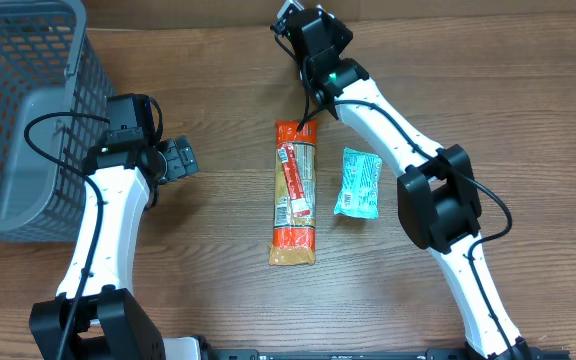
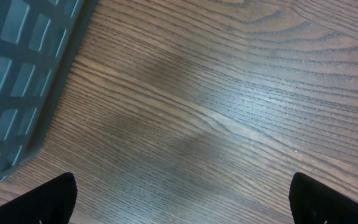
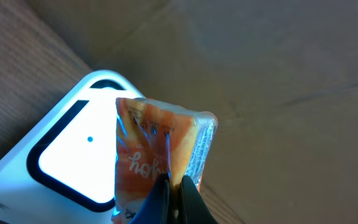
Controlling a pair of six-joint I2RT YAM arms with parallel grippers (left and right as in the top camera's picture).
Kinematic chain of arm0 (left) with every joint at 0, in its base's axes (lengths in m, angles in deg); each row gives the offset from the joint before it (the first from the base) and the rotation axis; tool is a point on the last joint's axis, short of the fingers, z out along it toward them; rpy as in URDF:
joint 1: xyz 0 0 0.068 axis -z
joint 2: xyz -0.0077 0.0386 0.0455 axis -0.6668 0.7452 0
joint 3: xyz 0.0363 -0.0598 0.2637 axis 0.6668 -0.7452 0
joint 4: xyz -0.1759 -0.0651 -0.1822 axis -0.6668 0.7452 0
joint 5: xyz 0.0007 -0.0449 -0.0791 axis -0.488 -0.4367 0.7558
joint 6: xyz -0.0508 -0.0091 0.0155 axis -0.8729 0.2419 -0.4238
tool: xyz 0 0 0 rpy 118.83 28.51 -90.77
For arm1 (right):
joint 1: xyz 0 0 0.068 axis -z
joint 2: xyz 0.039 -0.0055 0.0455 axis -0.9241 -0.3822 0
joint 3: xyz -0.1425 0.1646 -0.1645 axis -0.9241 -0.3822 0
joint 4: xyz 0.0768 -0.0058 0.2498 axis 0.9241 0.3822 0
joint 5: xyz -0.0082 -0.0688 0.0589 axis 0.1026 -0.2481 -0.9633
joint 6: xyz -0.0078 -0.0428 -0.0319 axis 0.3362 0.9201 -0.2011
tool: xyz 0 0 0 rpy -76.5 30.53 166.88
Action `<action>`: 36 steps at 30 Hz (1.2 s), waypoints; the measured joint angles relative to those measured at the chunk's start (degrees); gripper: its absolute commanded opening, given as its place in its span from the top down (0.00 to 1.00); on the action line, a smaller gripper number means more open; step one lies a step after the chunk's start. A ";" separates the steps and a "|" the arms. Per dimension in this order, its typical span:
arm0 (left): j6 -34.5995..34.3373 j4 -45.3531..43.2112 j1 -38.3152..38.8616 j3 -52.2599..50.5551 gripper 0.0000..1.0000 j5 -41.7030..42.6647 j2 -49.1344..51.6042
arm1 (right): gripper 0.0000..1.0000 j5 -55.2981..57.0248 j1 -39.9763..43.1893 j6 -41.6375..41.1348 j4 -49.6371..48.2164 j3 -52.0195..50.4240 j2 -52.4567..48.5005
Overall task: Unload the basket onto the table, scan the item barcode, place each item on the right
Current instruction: 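Hold the orange packet in front of the white scanner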
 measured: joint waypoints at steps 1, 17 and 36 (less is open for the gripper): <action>0.00 0.00 0.00 0.00 0.00 0.02 0.00 | 0.96 0.00 0.00 0.26 -0.37 0.00 -0.48; 0.00 0.00 0.00 0.00 0.00 0.02 0.00 | 0.96 0.42 -0.11 3.50 -4.59 0.00 -2.03; 0.00 0.00 0.00 0.00 0.00 0.02 0.00 | 0.96 2.56 -0.79 4.63 -5.97 0.00 -2.25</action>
